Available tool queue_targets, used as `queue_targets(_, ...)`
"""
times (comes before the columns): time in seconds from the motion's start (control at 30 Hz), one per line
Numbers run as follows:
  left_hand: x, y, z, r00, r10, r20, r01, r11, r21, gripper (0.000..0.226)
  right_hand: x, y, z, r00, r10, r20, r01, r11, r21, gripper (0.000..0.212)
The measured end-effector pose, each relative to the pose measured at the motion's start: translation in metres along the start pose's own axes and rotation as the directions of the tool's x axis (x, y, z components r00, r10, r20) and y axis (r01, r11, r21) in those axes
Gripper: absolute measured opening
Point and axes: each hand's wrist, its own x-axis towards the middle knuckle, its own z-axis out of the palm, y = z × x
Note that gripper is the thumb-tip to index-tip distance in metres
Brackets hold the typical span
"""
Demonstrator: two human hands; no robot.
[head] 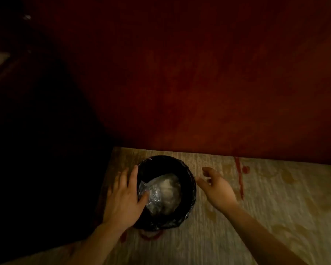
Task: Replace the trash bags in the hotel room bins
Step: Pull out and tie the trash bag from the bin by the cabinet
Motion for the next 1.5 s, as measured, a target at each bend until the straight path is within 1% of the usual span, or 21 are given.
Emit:
queue_targets(0.07, 0.011, -0.004, 0.025, 0.999, -0.038, -0.017, 0.038, 0.999, -0.013, 0.09, 0.019, 0.014, 0.015, 0.998, 0.036, 0.044, -0.041, 0.991, 0.124, 0.065)
queue_targets(0.13, 0.024, -0.008, 0.042, 0.999, -0.02, -0.049, 0.022, 0.999, 0.045, 0.09, 0.037, 0.023, 0.02, 0.992, 0.031, 0.122, -0.055, 0.978, 0.202, 0.075)
queue_targets(0.23, 0.036, -0.01, 0.052, 0.997, -0.008, -0.079, 0.01, 1.0, 0.022, 0.089, 0.059, 0.028, 0.028, 0.98, -0.013, 0.198, -0.046, 0.956, 0.29, 0.091)
queue_targets(0.3, 0.039, -0.009, 0.055, 0.997, -0.006, -0.077, 0.004, 1.0, -0.022, 0.088, 0.068, 0.025, 0.03, 0.981, -0.027, 0.192, -0.049, 0.923, 0.382, 0.091)
queue_targets(0.37, 0.036, -0.005, 0.056, 0.998, -0.034, -0.056, 0.03, 0.996, -0.084, 0.089, 0.074, 0.022, 0.034, 0.975, -0.006, 0.222, -0.106, 0.866, 0.488, 0.091)
queue_targets(0.43, 0.033, -0.004, 0.056, 0.998, -0.041, -0.046, 0.033, 0.988, -0.154, 0.089, 0.079, 0.022, 0.04, 0.955, 0.05, 0.293, -0.195, 0.85, 0.49, 0.094)
queue_targets(0.53, 0.034, -0.008, 0.052, 0.999, -0.034, -0.007, 0.03, 0.943, -0.333, 0.085, 0.083, 0.02, 0.043, 0.919, 0.091, 0.383, -0.271, 0.853, 0.446, 0.101)
queue_targets(0.63, 0.037, -0.013, 0.055, 1.0, -0.006, 0.017, 0.012, 0.905, -0.426, 0.083, 0.08, 0.016, 0.039, 0.915, 0.053, 0.399, -0.242, 0.864, 0.441, 0.091)
queue_targets(0.7, 0.038, -0.015, 0.057, 0.999, -0.026, 0.022, 0.033, 0.878, -0.478, 0.079, 0.081, 0.017, 0.038, 0.94, 0.03, 0.341, -0.219, 0.818, 0.532, 0.076)
queue_targets(0.77, 0.038, -0.016, 0.057, 0.998, -0.062, 0.007, 0.055, 0.821, -0.568, 0.068, 0.08, 0.016, 0.037, 0.978, 0.024, 0.208, -0.152, 0.765, 0.626, 0.045)
queue_targets(0.8, 0.039, -0.016, 0.055, 0.997, -0.081, 0.002, 0.066, 0.792, -0.607, 0.063, 0.079, 0.015, 0.036, 0.991, 0.007, 0.13, -0.087, 0.778, 0.622, 0.028)
queue_targets(0.87, 0.041, -0.016, 0.053, 0.992, -0.129, 0.006, 0.1, 0.736, -0.67, 0.055, 0.077, 0.012, 0.032, 0.998, -0.061, -0.002, 0.053, 0.849, 0.526, 0.014)
queue_targets(0.97, 0.051, -0.017, 0.05, 0.97, -0.234, 0.059, 0.188, 0.577, -0.795, 0.052, 0.07, 0.004, 0.027, 0.974, -0.199, -0.111, 0.228, 0.861, 0.454, 0.009)
queue_targets(1.07, 0.059, -0.02, 0.048, 0.932, -0.305, 0.197, 0.312, 0.394, -0.865, 0.053, 0.067, 0.005, 0.026, 0.954, -0.268, -0.134, 0.3, 0.837, 0.457, 0.007)
queue_targets(1.1, 0.06, -0.022, 0.049, 0.922, -0.313, 0.229, 0.343, 0.38, -0.859, 0.053, 0.069, 0.008, 0.026, 0.952, -0.276, -0.134, 0.306, 0.841, 0.445, 0.006)
queue_targets(1.23, 0.059, -0.026, 0.049, 0.897, -0.326, 0.298, 0.418, 0.409, -0.811, 0.053, 0.075, 0.015, 0.026, 0.953, -0.275, -0.127, 0.302, 0.871, 0.387, 0.005)
queue_targets(1.3, 0.057, -0.026, 0.043, 0.882, -0.324, 0.343, 0.446, 0.333, -0.831, 0.047, 0.076, 0.017, 0.025, 0.929, -0.331, -0.167, 0.367, 0.886, 0.283, 0.008)
queue_targets(1.37, 0.057, -0.026, 0.035, 0.861, -0.336, 0.383, 0.471, 0.238, -0.85, 0.033, 0.075, 0.018, 0.026, 0.889, -0.417, -0.19, 0.445, 0.884, 0.142, 0.016)
queue_targets(1.43, 0.058, -0.031, 0.029, 0.859, -0.362, 0.361, 0.456, 0.223, -0.862, 0.022, 0.074, 0.017, 0.027, 0.852, -0.476, -0.217, 0.496, 0.867, 0.045, 0.028)
queue_targets(1.47, 0.059, -0.033, 0.027, 0.862, -0.386, 0.328, 0.437, 0.239, -0.867, 0.022, 0.072, 0.015, 0.026, 0.849, -0.48, -0.223, 0.502, 0.863, 0.056, 0.029)
queue_targets(1.5, 0.059, -0.034, 0.024, 0.869, -0.408, 0.279, 0.406, 0.267, -0.874, 0.023, 0.068, 0.011, 0.021, 0.879, -0.435, -0.194, 0.465, 0.87, 0.16, 0.026)
